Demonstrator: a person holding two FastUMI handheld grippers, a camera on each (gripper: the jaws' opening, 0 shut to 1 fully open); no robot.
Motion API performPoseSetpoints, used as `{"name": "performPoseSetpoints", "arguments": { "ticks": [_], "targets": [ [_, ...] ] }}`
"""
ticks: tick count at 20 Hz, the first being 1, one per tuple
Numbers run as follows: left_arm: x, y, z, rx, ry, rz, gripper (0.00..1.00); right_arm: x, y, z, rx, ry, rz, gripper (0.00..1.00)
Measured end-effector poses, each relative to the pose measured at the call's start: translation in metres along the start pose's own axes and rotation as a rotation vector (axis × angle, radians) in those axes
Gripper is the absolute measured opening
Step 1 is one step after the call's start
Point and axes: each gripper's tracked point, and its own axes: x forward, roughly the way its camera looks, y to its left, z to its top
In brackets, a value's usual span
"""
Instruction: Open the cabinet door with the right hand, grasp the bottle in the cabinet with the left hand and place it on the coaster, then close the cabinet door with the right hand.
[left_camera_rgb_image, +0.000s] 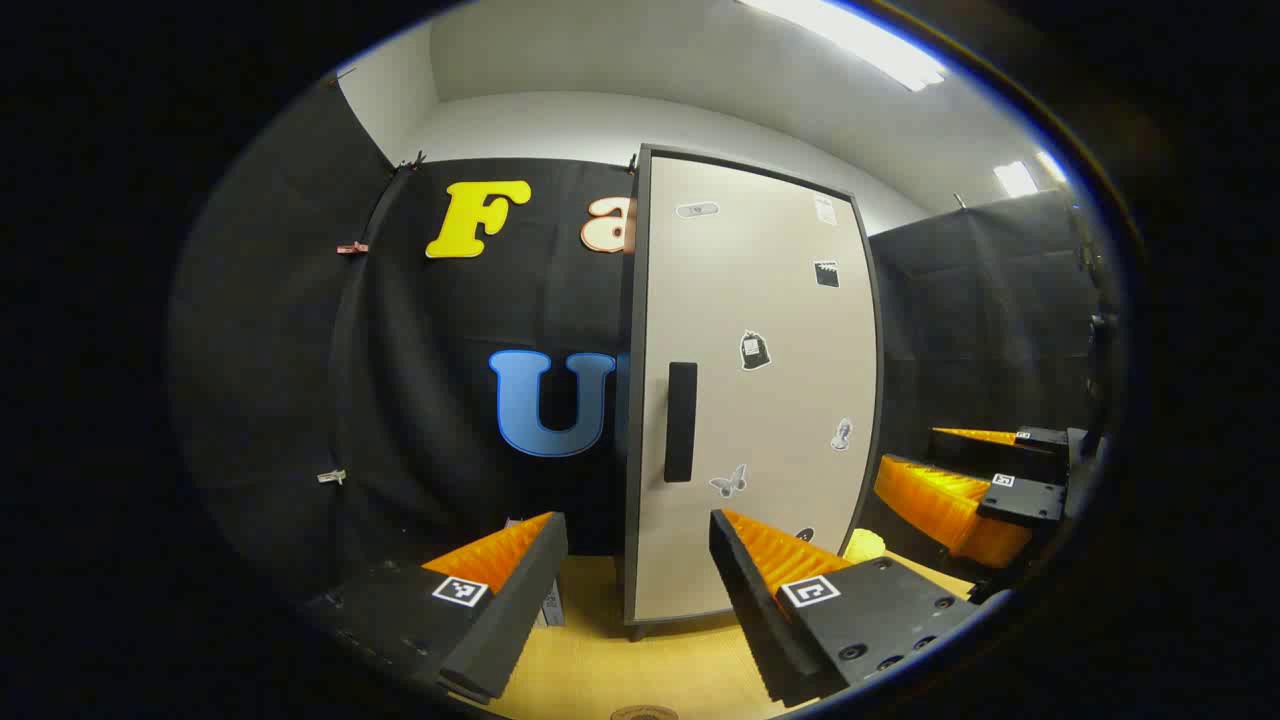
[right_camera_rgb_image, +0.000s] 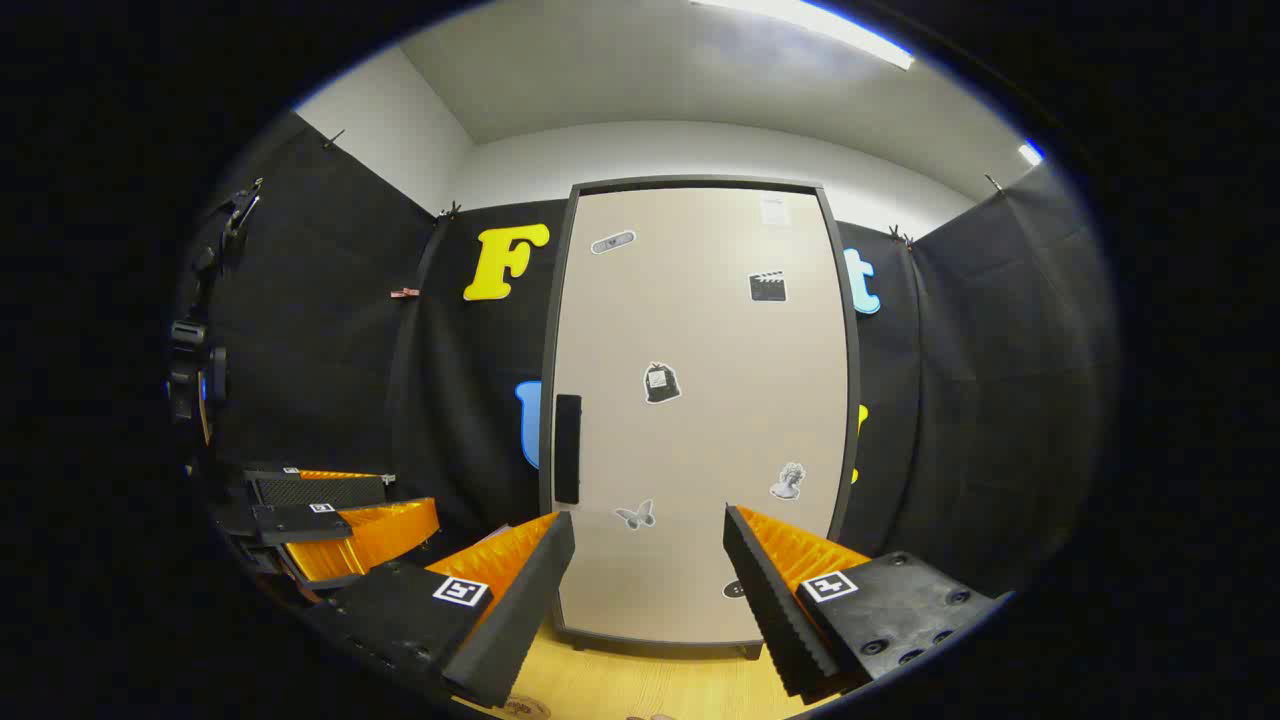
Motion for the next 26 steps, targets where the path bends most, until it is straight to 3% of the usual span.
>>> {"name": "performPoseSetpoints", "arguments": {
  "ticks": [26],
  "targets": [
    [0.008, 0.014, 0.0, 0.005, -0.014, 0.001, 0.9, 0.02, 0.005, -0.02, 0.017, 0.061, -0.01, 0.97]
  ]
}}
